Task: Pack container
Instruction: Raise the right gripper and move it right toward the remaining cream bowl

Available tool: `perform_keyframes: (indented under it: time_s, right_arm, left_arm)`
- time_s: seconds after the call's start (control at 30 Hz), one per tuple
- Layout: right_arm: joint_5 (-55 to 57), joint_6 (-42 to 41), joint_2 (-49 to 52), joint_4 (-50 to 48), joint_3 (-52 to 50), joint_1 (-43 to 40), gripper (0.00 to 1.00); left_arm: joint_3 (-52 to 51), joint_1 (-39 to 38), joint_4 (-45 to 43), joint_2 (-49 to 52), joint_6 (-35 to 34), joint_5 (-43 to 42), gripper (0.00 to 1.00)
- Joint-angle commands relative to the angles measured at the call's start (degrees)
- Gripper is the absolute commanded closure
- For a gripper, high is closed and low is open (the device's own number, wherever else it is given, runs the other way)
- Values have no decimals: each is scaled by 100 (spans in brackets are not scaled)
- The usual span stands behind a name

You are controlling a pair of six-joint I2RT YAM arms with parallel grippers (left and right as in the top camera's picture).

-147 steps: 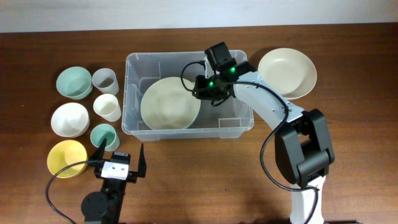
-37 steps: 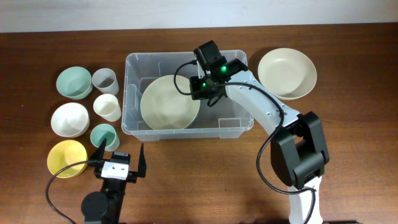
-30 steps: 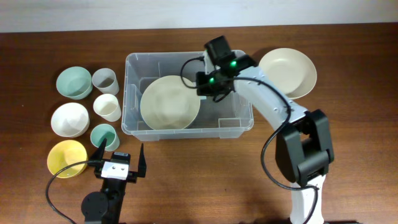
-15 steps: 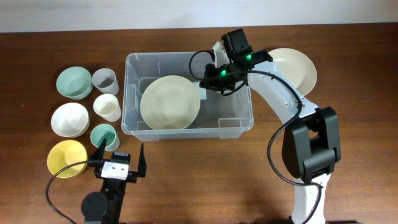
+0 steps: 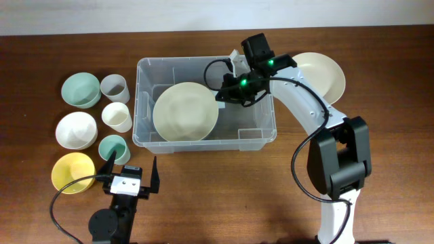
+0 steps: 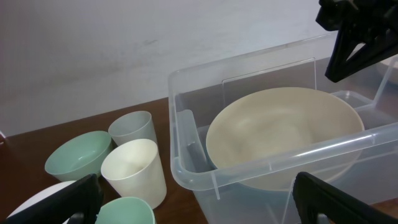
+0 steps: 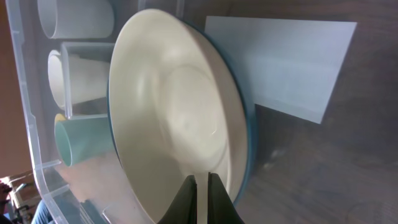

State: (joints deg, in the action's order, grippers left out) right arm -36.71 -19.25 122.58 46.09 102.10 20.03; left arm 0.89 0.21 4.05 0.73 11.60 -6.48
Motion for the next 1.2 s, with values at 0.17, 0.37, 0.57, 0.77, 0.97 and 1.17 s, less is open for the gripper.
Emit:
perform_keyframes:
  time_s: [0.17, 0.37, 0.57, 0.77, 0.97, 1.17]
  right_arm:
    - [214, 81, 59, 2, -22, 214, 96]
    - [302, 92, 70, 15, -33, 214, 96]
    - [439, 103, 98, 20, -33, 219, 96]
    - [420, 103, 271, 17, -33, 219, 96]
    - [439, 103, 348, -28, -33, 219, 96]
    - [595, 105, 348, -22, -33, 205, 96]
  left_arm:
    - [-33, 35, 4, -39, 92, -20, 0]
    - [-33, 33, 4, -39, 92, -20, 0]
    - [-33, 33, 2, -39, 92, -20, 0]
    - [-33, 35, 4, -39, 92, -20, 0]
    - [-33, 33, 4, -39, 92, -20, 0]
    - [-33, 33, 4, -39, 92, -17, 0]
